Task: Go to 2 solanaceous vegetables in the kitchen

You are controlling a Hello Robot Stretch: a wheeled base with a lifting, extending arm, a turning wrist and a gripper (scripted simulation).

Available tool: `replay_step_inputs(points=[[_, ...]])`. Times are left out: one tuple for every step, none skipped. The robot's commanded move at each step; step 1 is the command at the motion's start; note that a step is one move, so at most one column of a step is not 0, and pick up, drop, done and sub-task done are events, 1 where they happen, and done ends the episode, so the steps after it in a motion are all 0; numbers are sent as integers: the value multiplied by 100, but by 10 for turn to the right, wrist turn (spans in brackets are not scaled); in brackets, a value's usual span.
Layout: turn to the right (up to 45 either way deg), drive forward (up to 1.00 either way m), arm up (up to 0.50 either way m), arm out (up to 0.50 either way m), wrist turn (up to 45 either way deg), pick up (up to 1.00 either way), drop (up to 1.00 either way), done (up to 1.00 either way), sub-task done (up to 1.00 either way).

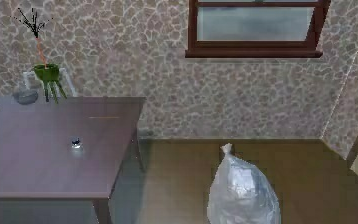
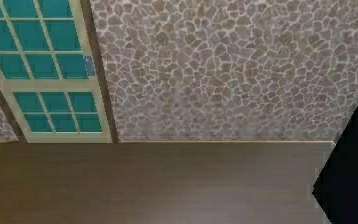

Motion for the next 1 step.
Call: replay_step_inputs(points=[[-450,0,0,0,0,0,0,0,0]])
